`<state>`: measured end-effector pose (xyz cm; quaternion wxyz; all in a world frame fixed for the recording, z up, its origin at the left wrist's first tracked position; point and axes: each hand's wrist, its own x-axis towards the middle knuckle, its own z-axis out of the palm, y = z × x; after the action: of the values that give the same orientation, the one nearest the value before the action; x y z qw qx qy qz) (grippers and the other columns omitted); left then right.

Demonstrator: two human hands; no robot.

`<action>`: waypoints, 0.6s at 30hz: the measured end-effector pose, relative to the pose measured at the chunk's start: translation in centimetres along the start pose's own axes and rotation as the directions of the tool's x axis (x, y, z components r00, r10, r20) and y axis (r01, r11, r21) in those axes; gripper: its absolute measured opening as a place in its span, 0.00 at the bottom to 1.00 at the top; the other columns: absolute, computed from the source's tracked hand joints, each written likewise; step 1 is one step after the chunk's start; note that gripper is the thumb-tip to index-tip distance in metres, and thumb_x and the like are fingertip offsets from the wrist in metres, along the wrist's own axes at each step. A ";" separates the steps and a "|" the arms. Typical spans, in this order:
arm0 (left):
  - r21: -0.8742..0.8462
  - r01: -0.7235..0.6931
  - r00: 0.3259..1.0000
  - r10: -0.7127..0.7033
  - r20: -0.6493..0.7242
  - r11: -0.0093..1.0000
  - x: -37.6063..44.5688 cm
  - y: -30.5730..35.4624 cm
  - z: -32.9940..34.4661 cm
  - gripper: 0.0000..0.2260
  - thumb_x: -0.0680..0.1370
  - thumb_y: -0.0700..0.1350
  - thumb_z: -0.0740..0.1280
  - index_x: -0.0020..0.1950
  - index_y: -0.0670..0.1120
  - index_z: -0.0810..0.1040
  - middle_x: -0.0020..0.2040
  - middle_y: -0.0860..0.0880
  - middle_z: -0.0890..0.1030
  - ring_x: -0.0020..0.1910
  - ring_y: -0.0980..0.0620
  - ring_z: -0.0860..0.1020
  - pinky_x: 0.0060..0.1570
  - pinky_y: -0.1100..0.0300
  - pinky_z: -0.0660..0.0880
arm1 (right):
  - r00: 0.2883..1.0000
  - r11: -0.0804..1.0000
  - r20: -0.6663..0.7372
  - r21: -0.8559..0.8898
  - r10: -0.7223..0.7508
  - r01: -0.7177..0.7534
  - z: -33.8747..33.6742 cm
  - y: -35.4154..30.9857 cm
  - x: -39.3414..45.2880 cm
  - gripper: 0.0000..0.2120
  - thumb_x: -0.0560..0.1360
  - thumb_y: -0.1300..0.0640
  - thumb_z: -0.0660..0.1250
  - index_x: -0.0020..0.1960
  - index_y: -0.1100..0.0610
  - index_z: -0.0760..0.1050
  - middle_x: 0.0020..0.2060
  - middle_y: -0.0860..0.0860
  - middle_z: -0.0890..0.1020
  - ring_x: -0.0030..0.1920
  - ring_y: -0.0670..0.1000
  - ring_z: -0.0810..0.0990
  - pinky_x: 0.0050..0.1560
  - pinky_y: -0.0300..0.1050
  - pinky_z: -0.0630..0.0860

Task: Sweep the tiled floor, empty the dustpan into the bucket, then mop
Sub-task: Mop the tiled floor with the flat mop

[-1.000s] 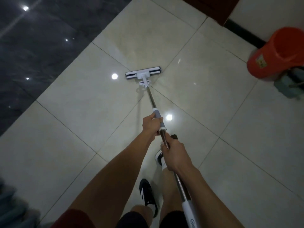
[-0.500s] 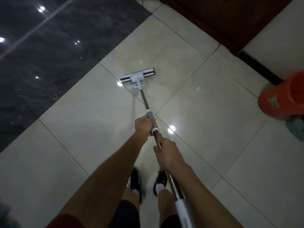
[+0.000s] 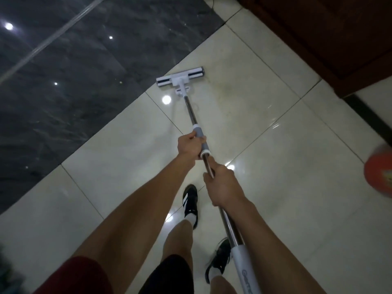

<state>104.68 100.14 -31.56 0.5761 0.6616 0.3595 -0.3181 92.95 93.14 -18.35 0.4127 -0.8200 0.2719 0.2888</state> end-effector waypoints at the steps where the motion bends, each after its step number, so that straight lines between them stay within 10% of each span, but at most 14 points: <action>1: 0.012 0.000 1.000 0.001 -0.008 1.000 1.2 1.7 0.0 0.14 0.72 0.39 0.78 0.57 0.43 0.85 0.54 0.41 0.85 0.47 0.41 0.85 0.41 0.42 0.84 | 1.000 1.000 0.000 0.011 0.002 -0.002 -0.4 -1.3 1.5 0.22 0.82 0.55 0.60 0.75 0.47 0.63 0.42 0.54 0.80 0.40 0.53 0.82 0.46 0.53 0.82; 18: 0.123 0.001 0.998 -0.008 0.056 0.992 8.0 12.2 0.0 0.12 0.76 0.38 0.75 0.58 0.37 0.81 0.53 0.36 0.84 0.44 0.39 0.85 0.38 0.40 0.84 | 0.996 0.976 -0.010 0.200 0.084 -0.080 -0.8 -7.2 10.7 0.24 0.81 0.51 0.59 0.76 0.42 0.62 0.50 0.56 0.81 0.47 0.58 0.83 0.48 0.58 0.83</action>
<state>119.21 100.02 -31.72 0.5435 0.6857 0.3244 -0.3594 105.41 93.99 -21.67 0.4781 -0.7650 0.3369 0.2695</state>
